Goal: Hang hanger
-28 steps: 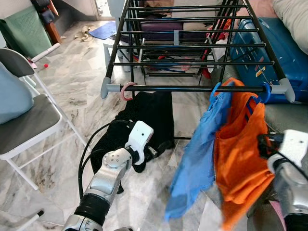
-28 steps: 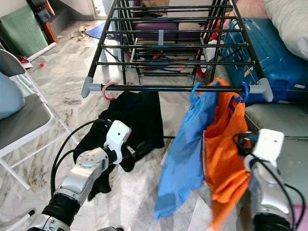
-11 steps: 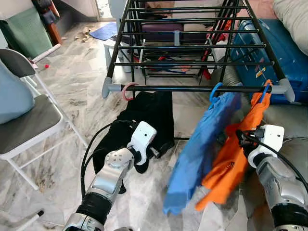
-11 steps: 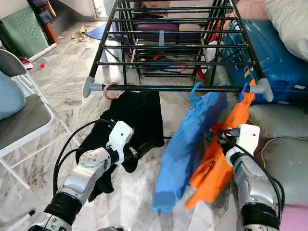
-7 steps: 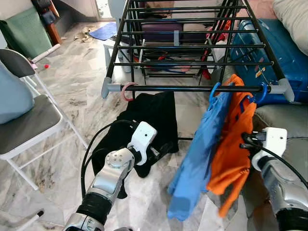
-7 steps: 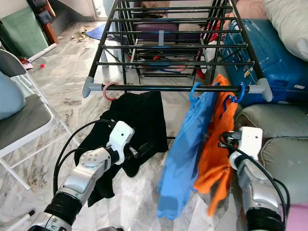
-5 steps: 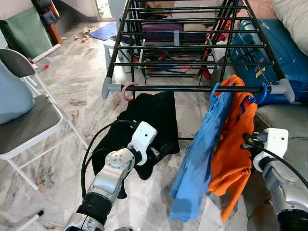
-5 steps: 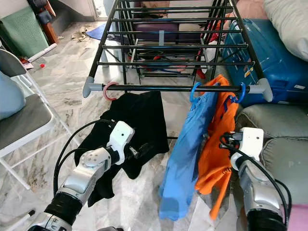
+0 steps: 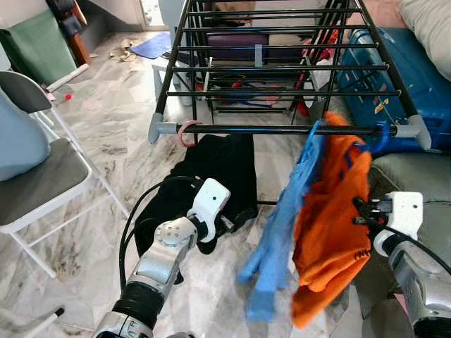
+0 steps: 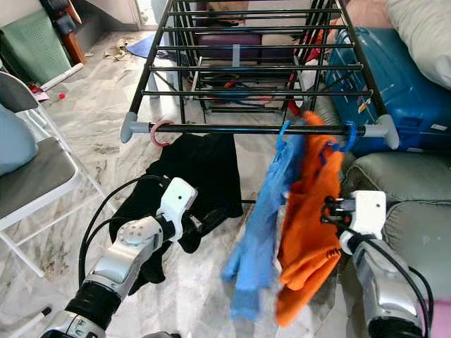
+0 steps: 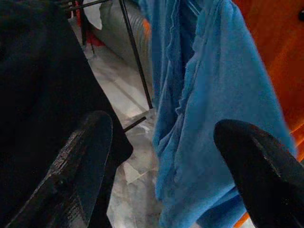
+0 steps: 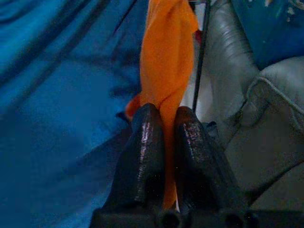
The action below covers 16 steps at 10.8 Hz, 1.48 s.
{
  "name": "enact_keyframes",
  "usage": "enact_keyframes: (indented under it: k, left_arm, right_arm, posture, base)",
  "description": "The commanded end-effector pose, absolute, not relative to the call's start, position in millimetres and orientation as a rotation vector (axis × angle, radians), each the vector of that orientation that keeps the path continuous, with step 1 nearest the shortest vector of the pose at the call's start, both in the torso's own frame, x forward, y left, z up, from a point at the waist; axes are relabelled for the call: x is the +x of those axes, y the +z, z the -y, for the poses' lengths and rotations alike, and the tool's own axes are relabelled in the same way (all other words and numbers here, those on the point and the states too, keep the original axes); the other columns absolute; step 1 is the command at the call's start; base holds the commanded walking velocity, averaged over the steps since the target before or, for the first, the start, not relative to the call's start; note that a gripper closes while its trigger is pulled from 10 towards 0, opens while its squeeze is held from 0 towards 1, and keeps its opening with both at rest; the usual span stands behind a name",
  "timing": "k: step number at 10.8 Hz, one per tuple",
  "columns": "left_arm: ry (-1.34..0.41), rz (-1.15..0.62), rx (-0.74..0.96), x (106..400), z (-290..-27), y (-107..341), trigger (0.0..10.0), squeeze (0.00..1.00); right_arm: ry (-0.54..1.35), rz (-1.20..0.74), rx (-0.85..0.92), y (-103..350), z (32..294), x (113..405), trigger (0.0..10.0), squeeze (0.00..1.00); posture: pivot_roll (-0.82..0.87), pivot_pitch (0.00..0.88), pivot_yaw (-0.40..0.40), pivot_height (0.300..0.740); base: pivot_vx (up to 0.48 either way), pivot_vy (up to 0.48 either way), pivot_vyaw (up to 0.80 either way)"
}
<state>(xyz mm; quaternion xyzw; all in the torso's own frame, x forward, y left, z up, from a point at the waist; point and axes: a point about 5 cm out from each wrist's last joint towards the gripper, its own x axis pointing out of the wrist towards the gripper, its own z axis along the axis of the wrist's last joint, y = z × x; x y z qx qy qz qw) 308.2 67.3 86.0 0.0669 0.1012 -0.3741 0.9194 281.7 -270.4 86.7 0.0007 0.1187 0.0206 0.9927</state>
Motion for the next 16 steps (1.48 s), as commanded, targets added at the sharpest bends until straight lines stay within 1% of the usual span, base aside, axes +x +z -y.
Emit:
enact_keyframes:
  k: [1, 3, 4, 5, 7, 9, 11, 12, 13, 16]
  left_arm:
    - [-0.772, -0.218, 0.155, 308.5, -68.2, 83.9, 10.0, 0.0]
    - [-0.774, -0.218, 0.155, 308.3, -67.5, 83.6, 10.0, 0.0]
    - [-0.771, -0.218, 0.155, 308.5, -67.4, 83.4, 10.0, 0.0]
    - [-0.77, -0.22, 0.155, 308.6, -67.3, 83.3, 10.0, 0.0]
    - [-0.771, -0.222, 0.155, 308.9, -67.2, 82.9, 10.0, 0.0]
    - [-0.775, -0.221, 0.157, 308.7, -66.9, 82.6, 10.0, 0.0]
    - [-0.779, -0.223, 0.159, 308.1, -66.5, 81.9, 10.0, 0.0]
    - [-0.778, -0.225, 0.16, 307.5, -66.5, 81.5, 10.0, 0.0]
    - [-0.779, -0.226, 0.16, 307.1, -66.4, 81.3, 10.0, 0.0]
    - [-0.78, -0.233, 0.157, 305.1, -66.5, 79.9, 10.0, 0.0]
  right_arm:
    - [0.078, -0.238, -0.011, 86.2, 265.1, 279.0, 0.0, 0.0]
    - [0.083, -0.244, -0.023, 84.6, 263.1, 277.8, 0.0, 0.0]
    - [0.057, -0.256, -0.019, 82.4, 264.9, 276.6, 9.3, 1.0]
    - [0.062, -0.259, -0.011, 81.5, 264.2, 275.4, 10.0, 1.0]
    - [0.022, -0.263, -0.043, 81.5, 271.4, 278.6, 10.0, 1.0]
    - [0.023, -0.243, -0.055, 86.5, 274.9, 284.0, 10.0, 1.0]
    - [0.035, -0.226, -0.049, 89.4, 275.3, 290.8, 10.0, 0.0]
    - [0.035, -0.237, -0.034, 86.3, 273.3, 295.9, 10.0, 0.0]
    - [0.03, -0.238, -0.022, 84.9, 271.9, 297.2, 0.0, 0.0]
    - [0.032, -0.244, 0.001, 77.8, 265.6, 299.7, 0.0, 0.0]
  posture:
    - [0.03, 0.082, 0.051, 0.74]
    - [0.03, 0.08, 0.05, 0.74]
    - [0.03, 0.08, 0.048, 0.74]
    - [0.03, 0.082, 0.048, 0.74]
    - [0.03, 0.082, 0.049, 0.74]
    - [0.03, 0.078, 0.05, 0.74]
    - [0.03, 0.077, 0.048, 0.74]
    - [0.04, 0.077, 0.046, 0.74]
    - [0.04, 0.08, 0.045, 0.74]
    - [0.04, 0.088, 0.042, 0.74]
  base:
    - [0.0, 0.0, 0.0]
    - [0.0, 0.0, 0.0]
    - [0.0, 0.0, 0.0]
    - [0.0, 0.0, 0.0]
    - [0.0, 0.0, 0.0]
    - [0.0, 0.0, 0.0]
    - [0.0, 0.0, 0.0]
    - [0.0, 0.0, 0.0]
    - [0.0, 0.0, 0.0]
    - [0.0, 0.0, 0.0]
